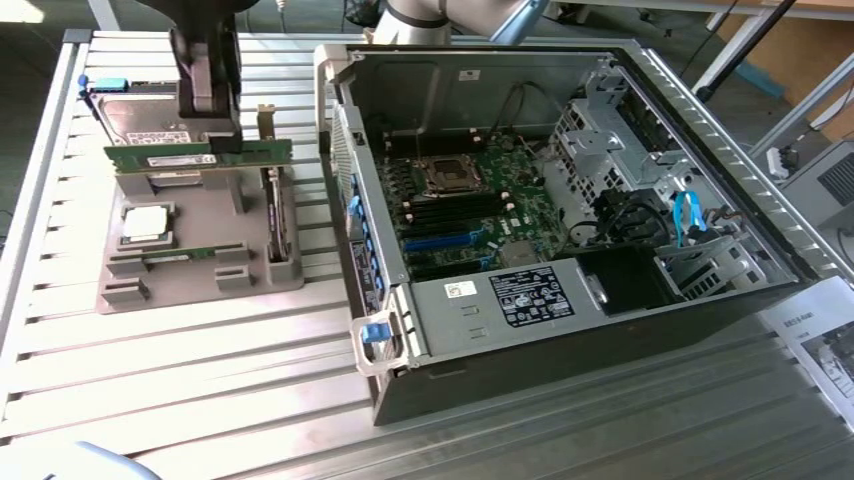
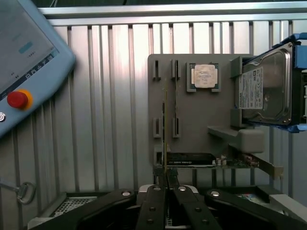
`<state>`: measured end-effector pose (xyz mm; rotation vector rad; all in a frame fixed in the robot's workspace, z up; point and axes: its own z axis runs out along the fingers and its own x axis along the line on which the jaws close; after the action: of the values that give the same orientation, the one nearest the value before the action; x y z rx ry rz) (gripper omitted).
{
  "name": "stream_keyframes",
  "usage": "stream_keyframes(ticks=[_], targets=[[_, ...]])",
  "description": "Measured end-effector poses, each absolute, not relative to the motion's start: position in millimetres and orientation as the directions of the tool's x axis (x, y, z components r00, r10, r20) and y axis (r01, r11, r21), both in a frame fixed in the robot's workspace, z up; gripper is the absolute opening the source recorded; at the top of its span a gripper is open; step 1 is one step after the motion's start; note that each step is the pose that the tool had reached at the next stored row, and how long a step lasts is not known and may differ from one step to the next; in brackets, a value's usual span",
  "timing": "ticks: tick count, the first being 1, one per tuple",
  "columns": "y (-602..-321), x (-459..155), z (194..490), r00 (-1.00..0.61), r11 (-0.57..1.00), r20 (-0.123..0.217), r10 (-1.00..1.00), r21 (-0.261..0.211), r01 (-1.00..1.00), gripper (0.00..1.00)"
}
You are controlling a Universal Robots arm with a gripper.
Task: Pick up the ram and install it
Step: 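Pick up the ram and move it above insertion slot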
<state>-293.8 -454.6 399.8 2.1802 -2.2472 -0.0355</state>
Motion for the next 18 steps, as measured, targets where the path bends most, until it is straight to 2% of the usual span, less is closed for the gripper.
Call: stream_keyframes(ticks=[18], targets=[[-455,-246,400,-0.029,0.029,-0.008,-1.000,0.024,-0.999,0.12]])
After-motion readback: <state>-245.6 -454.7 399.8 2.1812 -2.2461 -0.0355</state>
